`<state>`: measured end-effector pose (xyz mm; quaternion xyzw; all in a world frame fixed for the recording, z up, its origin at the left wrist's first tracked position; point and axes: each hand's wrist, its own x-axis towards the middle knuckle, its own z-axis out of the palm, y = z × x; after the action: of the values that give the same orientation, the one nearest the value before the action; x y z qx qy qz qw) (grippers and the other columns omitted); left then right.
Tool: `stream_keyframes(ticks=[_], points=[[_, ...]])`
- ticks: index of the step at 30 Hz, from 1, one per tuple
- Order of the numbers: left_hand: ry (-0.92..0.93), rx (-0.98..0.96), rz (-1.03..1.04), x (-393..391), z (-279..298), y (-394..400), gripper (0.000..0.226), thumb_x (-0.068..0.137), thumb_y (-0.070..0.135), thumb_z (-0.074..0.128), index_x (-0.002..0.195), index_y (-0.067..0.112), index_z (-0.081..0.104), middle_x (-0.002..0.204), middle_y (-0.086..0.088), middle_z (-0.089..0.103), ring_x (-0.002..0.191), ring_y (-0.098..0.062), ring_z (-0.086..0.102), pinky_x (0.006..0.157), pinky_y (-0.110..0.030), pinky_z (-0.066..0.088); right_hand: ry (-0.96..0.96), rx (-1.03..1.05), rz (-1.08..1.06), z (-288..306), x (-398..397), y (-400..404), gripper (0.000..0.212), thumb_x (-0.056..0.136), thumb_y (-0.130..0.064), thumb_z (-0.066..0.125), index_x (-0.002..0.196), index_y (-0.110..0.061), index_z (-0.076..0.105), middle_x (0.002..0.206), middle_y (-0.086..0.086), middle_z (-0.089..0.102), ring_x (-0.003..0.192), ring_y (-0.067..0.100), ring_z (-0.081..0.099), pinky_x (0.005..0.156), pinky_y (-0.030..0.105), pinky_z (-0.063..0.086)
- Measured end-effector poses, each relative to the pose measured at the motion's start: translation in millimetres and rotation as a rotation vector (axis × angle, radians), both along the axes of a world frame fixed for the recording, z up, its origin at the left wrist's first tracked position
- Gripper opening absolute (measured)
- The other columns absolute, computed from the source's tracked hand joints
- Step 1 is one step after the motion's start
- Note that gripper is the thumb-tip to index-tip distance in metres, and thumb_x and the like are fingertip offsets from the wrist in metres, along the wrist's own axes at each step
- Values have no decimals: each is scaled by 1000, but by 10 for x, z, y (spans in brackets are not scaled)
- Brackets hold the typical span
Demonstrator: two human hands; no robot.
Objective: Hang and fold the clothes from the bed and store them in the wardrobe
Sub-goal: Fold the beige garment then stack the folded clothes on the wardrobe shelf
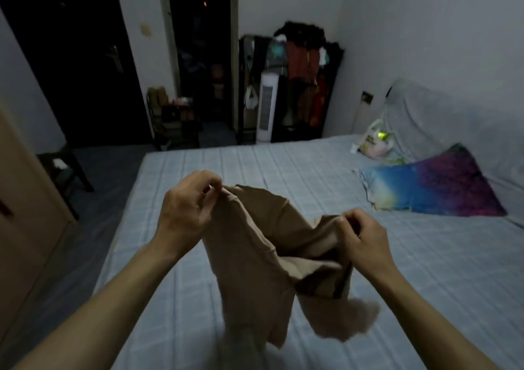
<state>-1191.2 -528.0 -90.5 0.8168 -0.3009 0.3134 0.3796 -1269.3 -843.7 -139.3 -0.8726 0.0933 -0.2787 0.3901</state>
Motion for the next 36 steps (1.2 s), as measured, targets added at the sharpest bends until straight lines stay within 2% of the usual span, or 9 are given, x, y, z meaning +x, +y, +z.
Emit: stream_keyframes(ticks=[4, 8, 12, 16, 20, 26, 29, 31, 36], points=[[-135, 36, 15, -265, 509, -397, 5, 94, 4, 62, 96, 6, 67, 93, -4, 65, 82, -20, 62, 70, -41, 55, -68, 32, 52, 438, -170, -440, 15, 95, -22, 61, 80, -22, 61, 71, -6, 61, 70, 0, 57, 61, 19, 40], [-246, 3, 101, -518, 834, -832, 8, 92, 2, 62, 95, 8, 66, 104, -1, 63, 96, -20, 56, 81, -23, 47, -120, 46, 91, 758, -318, -832, 13, 96, -23, 59, 84, -20, 62, 75, -6, 60, 76, -2, 57, 63, 20, 42], [-235, -112, 124, -722, 1026, -1118, 16, 92, 0, 62, 90, 16, 62, 90, 22, 57, 84, -16, 56, 73, -27, 49, -109, 74, 105, 989, -402, -1143, 12, 97, -22, 58, 86, -18, 62, 78, -3, 62, 75, 7, 59, 63, 22, 44], [-81, -309, 55, -828, 1229, -1204, 17, 96, 3, 57, 91, 18, 62, 82, 5, 64, 73, -17, 65, 65, -38, 56, -49, 89, 115, 1120, -439, -1322, 14, 96, -21, 58, 83, -17, 62, 79, 1, 62, 77, 17, 60, 61, 27, 44], [46, -468, -32, -888, 1479, -1256, 19, 96, -3, 54, 89, 14, 60, 82, -6, 65, 75, -37, 64, 66, -53, 55, 64, 10, 148, 1249, -413, -1166, 6, 94, -25, 61, 96, -20, 62, 94, 1, 63, 90, 19, 61, 73, 29, 49], [61, -493, -40, -942, 1750, -1280, 14, 95, -2, 56, 90, 11, 59, 82, -8, 64, 74, -19, 66, 70, -45, 58, 118, -57, 682, 1356, -509, -317, 78, 63, -76, 68, 127, -37, 49, 117, -22, 52, 106, -5, 53, 82, 14, 46], [65, -485, -35, -998, 1766, -1231, 14, 95, 0, 56, 91, 12, 59, 84, -16, 64, 75, -35, 65, 67, -53, 58, 24, -71, 720, 1257, -491, 87, 40, 72, -38, 82, 106, -34, 61, 98, -16, 63, 89, -1, 61, 72, 17, 52], [62, -465, -19, -1027, 1762, -1107, 15, 96, 3, 57, 90, 16, 60, 81, -18, 62, 73, -43, 63, 61, -56, 56, -90, 13, 656, 1185, -463, 252, 15, 80, -16, 73, 81, -28, 65, 72, -10, 64, 67, 1, 59, 58, 16, 44], [69, -390, 53, -1075, 1802, -527, 30, 95, -1, 56, 83, 27, 60, 80, -8, 64, 66, -16, 63, 54, -28, 52, -172, 95, 547, 1312, -306, 284, 22, 86, -6, 65, 65, -8, 60, 57, 5, 54, 52, 2, 43, 50, 22, 37]])
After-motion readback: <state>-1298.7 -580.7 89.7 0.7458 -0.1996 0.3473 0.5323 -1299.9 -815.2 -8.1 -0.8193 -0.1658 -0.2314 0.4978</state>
